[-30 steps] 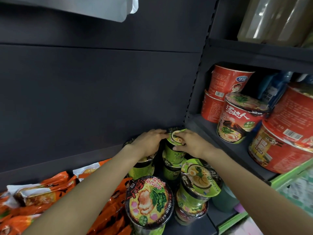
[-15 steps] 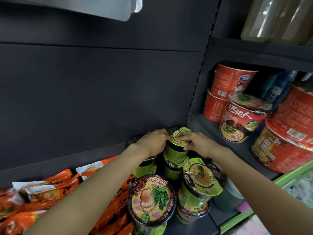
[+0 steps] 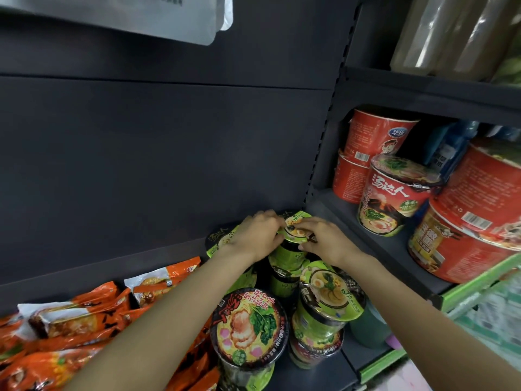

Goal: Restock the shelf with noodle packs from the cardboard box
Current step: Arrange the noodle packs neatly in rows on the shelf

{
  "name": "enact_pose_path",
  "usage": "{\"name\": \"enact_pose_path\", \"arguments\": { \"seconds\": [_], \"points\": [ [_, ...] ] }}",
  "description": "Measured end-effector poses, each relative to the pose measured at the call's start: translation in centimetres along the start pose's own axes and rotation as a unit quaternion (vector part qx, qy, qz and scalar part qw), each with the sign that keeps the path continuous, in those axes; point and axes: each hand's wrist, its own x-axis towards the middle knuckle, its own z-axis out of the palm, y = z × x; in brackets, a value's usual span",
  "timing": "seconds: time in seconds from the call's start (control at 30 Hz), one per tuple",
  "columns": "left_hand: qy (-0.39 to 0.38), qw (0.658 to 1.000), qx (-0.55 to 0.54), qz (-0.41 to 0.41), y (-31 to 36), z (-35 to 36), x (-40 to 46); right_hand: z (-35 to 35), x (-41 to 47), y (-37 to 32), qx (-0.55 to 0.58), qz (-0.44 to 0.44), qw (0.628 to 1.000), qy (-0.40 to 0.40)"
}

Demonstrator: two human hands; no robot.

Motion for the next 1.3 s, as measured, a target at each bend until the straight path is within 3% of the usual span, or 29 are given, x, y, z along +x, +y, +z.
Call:
{"name": "enact_pose_path", "arguments": {
  "seconds": [0.17,0.27,0.53,0.73,0.97,1.17,1.3],
  "points": [
    [0.042,0.998,-0.039,0.026,2.0,-1.3,-2.7,-0.6,-3.6,-1.3,0.052,0.012,0.993,0.108],
    [0.05,0.994,-0.087,0.048,3.8,-1.7,-4.4,-0.6,-6.2,-1.5,0.074,0.025,0.989,0.128],
    [0.018,0.991,-0.133,-0.005,8.1,0.1,-7.6,-0.2,-11.2,0.4,0.037,0.006,0.994,0.102],
    [0.006,0.977,-0.189,-0.1,11.5,2.3,-10.0,1.0,-13.9,2.3,0.129,-0.004,0.99,0.059],
    [0.065,0.948,-0.23,-0.209,13.8,5.6,-12.3,4.3,-15.8,5.1,0.24,-0.005,0.97,0.029],
    [0.001,0.919,-0.291,-0.266,13.0,9.5,-13.2,6.5,-16.2,6.2,0.307,0.047,0.95,0.0],
    [-0.027,0.916,-0.302,-0.263,12.3,12.0,-14.2,8.4,-16.4,7.0,0.235,0.022,0.972,-0.017]
  ]
}}
